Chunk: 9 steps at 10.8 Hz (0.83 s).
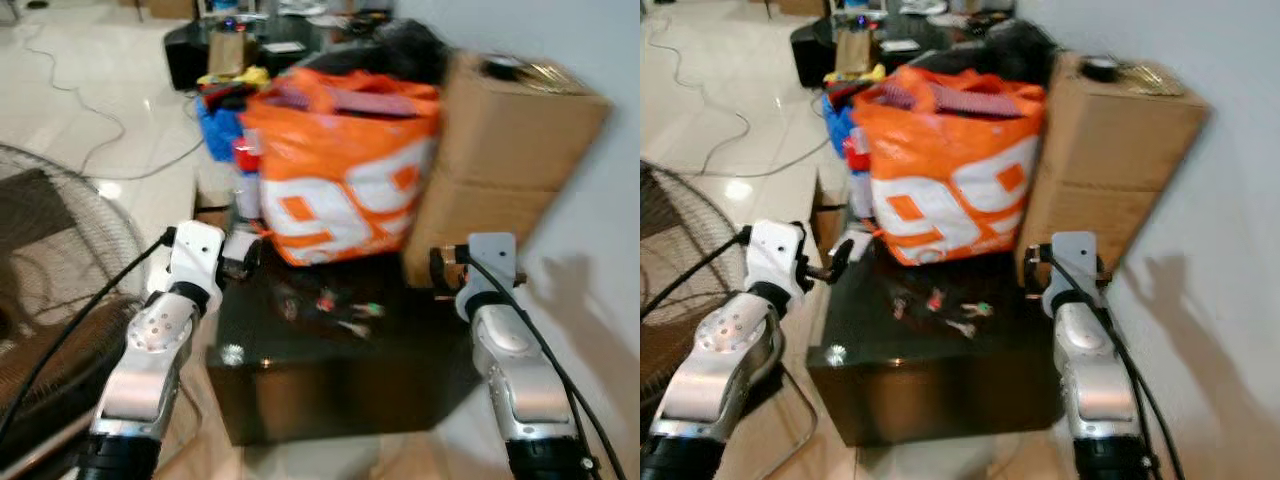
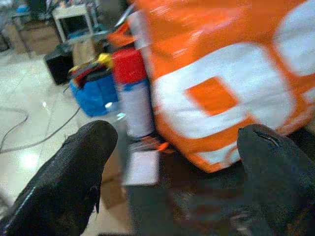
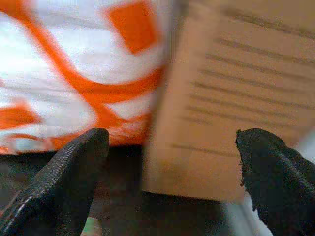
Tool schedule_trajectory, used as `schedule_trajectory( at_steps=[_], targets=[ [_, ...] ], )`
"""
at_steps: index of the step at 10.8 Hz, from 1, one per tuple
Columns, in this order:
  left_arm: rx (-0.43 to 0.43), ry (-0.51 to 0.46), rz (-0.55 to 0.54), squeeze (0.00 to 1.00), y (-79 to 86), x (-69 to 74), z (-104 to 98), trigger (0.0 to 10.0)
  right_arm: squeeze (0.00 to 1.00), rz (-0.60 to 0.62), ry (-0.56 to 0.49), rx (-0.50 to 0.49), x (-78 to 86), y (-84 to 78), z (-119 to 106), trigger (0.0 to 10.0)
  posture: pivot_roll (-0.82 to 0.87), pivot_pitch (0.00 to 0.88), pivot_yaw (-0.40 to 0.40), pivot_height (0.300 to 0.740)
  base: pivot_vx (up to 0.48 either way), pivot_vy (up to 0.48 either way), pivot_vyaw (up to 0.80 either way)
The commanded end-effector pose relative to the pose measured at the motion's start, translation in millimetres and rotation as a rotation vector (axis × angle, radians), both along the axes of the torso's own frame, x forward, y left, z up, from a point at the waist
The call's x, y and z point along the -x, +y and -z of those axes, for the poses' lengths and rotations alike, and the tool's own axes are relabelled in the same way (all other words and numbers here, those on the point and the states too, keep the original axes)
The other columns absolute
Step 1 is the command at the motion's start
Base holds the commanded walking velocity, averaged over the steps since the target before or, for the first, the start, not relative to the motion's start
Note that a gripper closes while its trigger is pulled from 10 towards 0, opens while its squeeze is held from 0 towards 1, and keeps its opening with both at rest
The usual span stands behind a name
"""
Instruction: Hang keys on a hook
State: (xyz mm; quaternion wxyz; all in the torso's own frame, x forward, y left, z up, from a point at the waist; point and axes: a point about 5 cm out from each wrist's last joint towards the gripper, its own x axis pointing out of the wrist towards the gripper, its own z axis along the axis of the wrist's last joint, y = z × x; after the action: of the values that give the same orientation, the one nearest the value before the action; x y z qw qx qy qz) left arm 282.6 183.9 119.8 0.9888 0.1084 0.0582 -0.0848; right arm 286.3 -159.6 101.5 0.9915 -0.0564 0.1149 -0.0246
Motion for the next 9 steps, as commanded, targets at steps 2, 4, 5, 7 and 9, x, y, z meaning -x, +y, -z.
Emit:
schedule_trajectory(
  at_steps=[2,4,5,7,9],
  targets=[
    [-0.018,-0.026,-0.001,1.0,-4.1,-1.5,-3.1,10.0,1.0,0.019,-0.019,0.005,-1.4,-7.6,-4.4,10.0,-0.01,0.0,-0.064,0.74,0.0,0.0,0.0],
    [-0.029,-0.036,-0.005,1.0,-3.5,-1.3,-3.7,10.0,1.0,0.016,-0.018,0.002,-1.8,-7.3,-4.7,10.0,0.0,0.0,-0.064,0.74,0.0,0.0,0.0],
    [-0.03,-0.038,-0.008,1.0,-3.0,-1.5,-4.1,10.0,1.0,0.013,-0.017,-0.001,-2.3,-6.4,-4.5,10.0,0.0,0.0,-0.063,0.74,0.0,-0.412,0.0],
    [-0.034,-0.041,-0.01,1.0,-2.1,-1.5,-4.3,10.0,1.0,0.01,-0.016,-0.004,-3.4,-5.8,-4.5,10.0,0.0,0.0,-0.062,0.74,0.0,-0.388,0.0],
    [-0.047,-0.032,-0.038,1.0,-0.8,-4.0,-3.5,10.0,1.0,0.014,-0.016,-0.004,-4.5,-6.3,-4.9,10.0,-0.01,0.0,-0.059,0.74,0.0,0.0,0.0]
  ],
)
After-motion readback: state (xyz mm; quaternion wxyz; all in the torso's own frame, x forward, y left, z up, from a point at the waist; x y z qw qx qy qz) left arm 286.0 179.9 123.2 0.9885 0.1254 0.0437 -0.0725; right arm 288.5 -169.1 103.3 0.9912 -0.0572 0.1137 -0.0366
